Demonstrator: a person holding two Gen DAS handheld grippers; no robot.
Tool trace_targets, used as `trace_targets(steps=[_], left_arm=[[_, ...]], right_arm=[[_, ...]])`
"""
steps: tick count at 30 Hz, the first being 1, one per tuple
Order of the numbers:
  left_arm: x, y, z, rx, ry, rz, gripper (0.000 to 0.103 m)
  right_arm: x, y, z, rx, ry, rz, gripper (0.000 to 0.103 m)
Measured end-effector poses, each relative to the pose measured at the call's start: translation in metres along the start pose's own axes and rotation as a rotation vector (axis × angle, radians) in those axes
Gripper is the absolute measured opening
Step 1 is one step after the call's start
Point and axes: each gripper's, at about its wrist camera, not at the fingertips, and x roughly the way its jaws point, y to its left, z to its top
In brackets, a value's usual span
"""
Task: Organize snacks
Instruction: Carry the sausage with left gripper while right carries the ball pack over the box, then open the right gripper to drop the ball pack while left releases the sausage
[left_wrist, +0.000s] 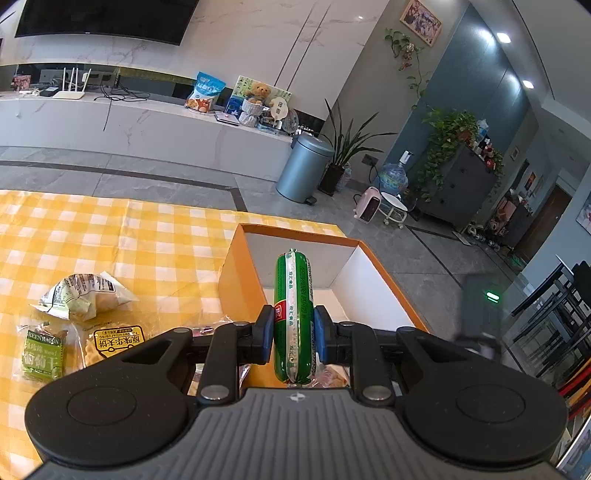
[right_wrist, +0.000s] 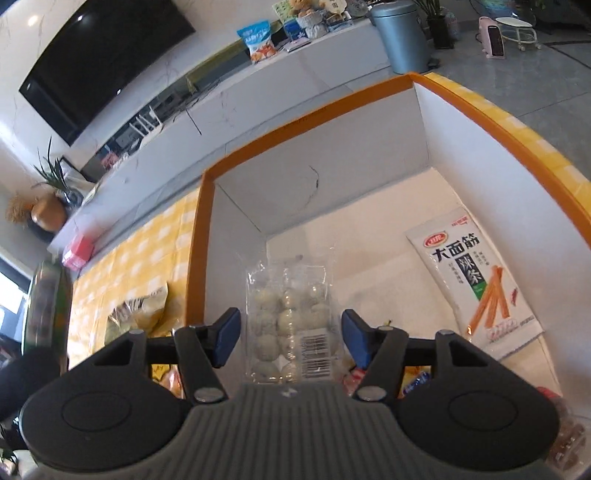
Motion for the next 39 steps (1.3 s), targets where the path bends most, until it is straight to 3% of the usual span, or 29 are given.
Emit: trace_targets(steps=[2,6,12,19,23,27,33,34,35,37,39], left_arm=[[0.002,-0.004,-0.001,0.011,0.002,-0.009,0.025],[0.010,-0.014,-0.002,0.021,0.015,-0.018,0.025],[0.033,-0.031,0.000,0.014,0.065,-0.065,0.025],[0.068,-0.046,-0.003,0.016,0.121,-0.064,0.025],[0.086,-0.056,-0.012,0.064,0.152,-0.026,0.025],[0.099,-0.053,-0.018,0.018,0.199,-0.043,0.025],[0.103,-0.049,-0.019,-0.012,0.199,-0.018,0.026],[0.102,-0.048,-0.019,-0.025,0.194,-0.011,0.030],[0.101,-0.048,-0.019,-0.037,0.192,-0.005,0.045],[0.097,-0.047,-0.017,-0.042,0.191,0.016,0.061],[0.094,-0.052,-0.015,-0.007,0.185,0.032,0.072]], right_arm=[[-0.019,-0.009,-0.004,0.036,-0.044,0.046,0.087],[-0.057,-0.017,-0.007,0.040,-0.185,0.061,0.096],[-0.093,-0.038,-0.008,0.101,-0.341,-0.039,0.096],[-0.097,-0.056,-0.007,0.123,-0.336,-0.116,0.097],[-0.100,-0.064,-0.008,0.152,-0.330,-0.080,0.097],[-0.097,-0.073,-0.009,0.196,-0.303,-0.050,0.097],[-0.096,-0.065,-0.010,0.170,-0.302,-0.077,0.097],[-0.095,-0.065,-0.010,0.169,-0.302,-0.078,0.097],[-0.095,-0.065,-0.009,0.170,-0.303,-0.077,0.097],[-0.095,-0.066,-0.009,0.180,-0.308,-0.070,0.097],[-0.096,-0.070,-0.009,0.204,-0.311,-0.049,0.097]])
